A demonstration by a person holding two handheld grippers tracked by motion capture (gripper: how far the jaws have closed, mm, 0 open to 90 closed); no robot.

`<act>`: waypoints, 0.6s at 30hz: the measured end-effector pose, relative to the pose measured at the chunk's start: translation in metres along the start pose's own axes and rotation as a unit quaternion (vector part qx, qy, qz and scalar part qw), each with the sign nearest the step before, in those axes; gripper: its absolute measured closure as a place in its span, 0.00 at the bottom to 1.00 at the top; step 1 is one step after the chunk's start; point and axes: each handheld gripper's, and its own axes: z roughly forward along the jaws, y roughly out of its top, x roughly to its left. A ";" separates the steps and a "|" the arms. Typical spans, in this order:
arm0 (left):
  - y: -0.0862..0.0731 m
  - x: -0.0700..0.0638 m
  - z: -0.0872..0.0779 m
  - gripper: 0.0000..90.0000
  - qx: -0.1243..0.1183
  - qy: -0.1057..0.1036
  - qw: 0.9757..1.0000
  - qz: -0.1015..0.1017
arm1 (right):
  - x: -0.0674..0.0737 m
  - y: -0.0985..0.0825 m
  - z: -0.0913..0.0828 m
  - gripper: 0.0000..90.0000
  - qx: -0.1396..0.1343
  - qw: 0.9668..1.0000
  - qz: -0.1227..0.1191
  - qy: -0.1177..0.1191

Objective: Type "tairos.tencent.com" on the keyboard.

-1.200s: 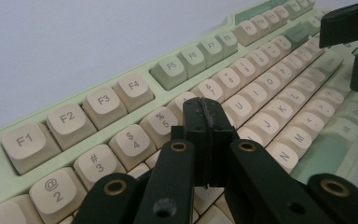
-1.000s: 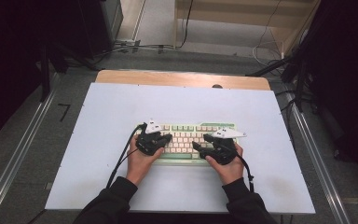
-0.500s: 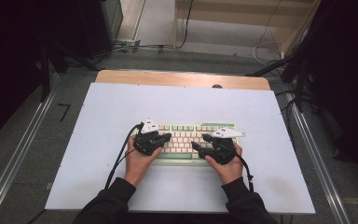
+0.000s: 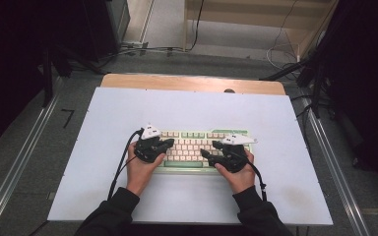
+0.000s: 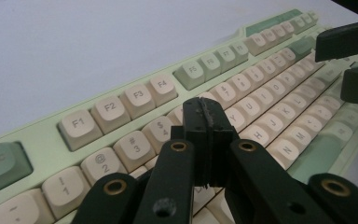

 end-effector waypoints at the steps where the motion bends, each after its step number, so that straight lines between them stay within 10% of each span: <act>1: 0.000 0.001 -0.001 1.00 0.001 0.004 1.000 0.001 | 0.000 0.000 0.000 0.44 0.000 1.000 0.000 0.000; 18: -0.006 0.008 0.000 1.00 0.018 0.023 1.000 0.000 | 0.000 0.000 0.000 0.44 0.003 1.000 0.002 0.000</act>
